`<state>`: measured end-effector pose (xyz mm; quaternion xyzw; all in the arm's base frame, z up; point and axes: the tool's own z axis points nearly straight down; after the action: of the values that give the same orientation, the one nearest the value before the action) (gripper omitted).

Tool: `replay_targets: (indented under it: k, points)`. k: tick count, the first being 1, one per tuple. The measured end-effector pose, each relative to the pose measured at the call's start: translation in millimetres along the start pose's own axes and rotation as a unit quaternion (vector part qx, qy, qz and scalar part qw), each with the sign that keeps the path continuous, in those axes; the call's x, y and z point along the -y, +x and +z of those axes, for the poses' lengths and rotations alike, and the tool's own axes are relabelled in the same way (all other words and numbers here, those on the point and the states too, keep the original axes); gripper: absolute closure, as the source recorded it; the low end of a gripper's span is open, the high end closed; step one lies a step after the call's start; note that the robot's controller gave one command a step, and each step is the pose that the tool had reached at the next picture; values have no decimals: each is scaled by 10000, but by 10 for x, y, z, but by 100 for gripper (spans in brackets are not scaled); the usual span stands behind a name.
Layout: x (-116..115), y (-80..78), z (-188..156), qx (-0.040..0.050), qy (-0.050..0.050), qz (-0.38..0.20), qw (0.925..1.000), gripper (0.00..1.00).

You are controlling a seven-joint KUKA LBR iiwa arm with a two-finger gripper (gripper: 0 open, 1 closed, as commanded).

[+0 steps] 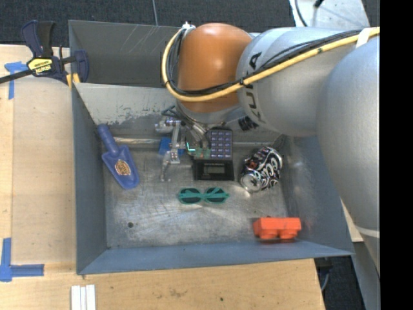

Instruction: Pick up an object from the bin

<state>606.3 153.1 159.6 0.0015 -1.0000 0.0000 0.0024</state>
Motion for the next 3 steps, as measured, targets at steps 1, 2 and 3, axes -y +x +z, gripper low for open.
replay_targets:
  k: [1, 2, 3]
  points:
    - [4, -19, -44, 39, -6, 12, 10000, 0]
    - [380, -54, 486, 71, -10, -178, 9998, 0]
    - [521, -128, 670, 163, -28, -386, 9991, 0]
